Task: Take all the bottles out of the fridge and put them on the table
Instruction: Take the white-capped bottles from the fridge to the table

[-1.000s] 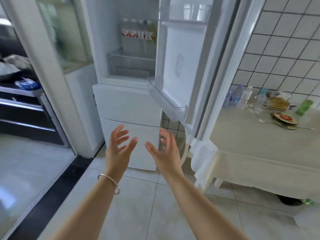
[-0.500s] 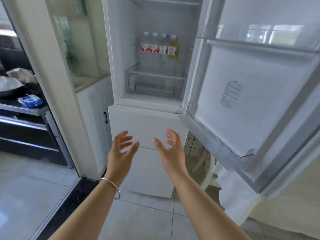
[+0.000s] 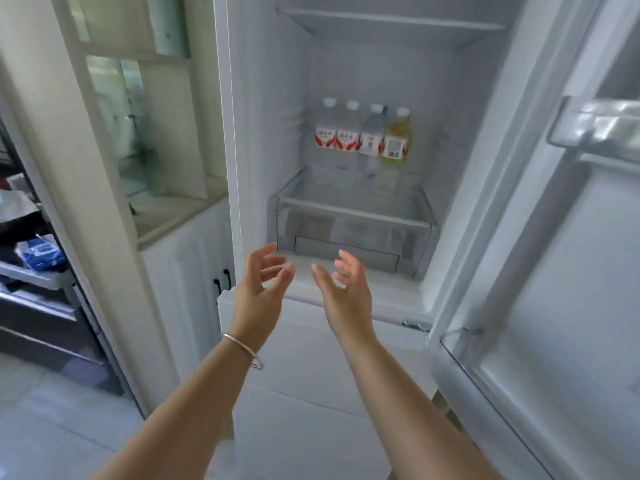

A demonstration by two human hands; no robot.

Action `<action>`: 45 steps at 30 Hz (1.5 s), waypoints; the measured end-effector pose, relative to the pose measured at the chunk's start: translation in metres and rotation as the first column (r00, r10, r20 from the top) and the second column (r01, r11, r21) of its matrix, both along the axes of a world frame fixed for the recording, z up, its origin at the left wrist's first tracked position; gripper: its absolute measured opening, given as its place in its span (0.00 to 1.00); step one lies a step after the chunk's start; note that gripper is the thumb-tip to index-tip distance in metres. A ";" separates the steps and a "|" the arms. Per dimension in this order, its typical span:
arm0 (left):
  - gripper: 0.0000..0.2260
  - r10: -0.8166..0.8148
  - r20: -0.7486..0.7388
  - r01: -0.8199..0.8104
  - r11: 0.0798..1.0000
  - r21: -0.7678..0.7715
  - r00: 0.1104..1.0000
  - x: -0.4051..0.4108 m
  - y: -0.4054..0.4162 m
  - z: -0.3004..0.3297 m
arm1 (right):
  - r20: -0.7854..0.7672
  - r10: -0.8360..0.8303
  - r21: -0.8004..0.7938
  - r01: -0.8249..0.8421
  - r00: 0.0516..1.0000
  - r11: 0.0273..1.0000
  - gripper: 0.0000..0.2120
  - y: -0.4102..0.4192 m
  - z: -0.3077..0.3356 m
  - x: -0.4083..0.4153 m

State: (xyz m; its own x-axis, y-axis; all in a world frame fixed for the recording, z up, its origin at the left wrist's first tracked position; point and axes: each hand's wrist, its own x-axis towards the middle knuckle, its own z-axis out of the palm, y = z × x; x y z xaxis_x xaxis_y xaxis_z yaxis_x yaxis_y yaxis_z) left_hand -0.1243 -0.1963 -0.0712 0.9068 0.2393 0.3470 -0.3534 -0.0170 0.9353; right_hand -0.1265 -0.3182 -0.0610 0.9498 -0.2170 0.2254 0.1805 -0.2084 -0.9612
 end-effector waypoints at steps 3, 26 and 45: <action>0.13 -0.035 -0.015 0.034 0.998 -0.045 0.999 0.052 0.008 0.010 | -0.023 -0.003 -0.011 0.002 1.000 1.000 0.26 0.005 -0.002 0.049; 0.16 -0.113 -0.117 0.099 0.988 -0.115 0.987 0.367 -0.050 0.053 | 0.112 -0.294 -0.014 0.297 0.949 0.955 0.22 -0.010 0.080 0.345; 0.16 0.018 0.038 -0.015 0.997 -0.080 0.999 0.480 -0.059 0.137 | 0.324 -0.255 -0.239 0.339 0.911 0.910 0.30 -0.025 0.154 0.460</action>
State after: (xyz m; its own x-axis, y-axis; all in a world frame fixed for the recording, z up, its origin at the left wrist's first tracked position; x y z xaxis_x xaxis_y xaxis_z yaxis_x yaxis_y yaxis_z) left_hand 0.3555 -0.2556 0.0659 0.8889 0.2822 0.3609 -0.3895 0.0508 0.9196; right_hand 0.3331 -0.3431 0.0931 0.7391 -0.3653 0.5659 0.3186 -0.5507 -0.7715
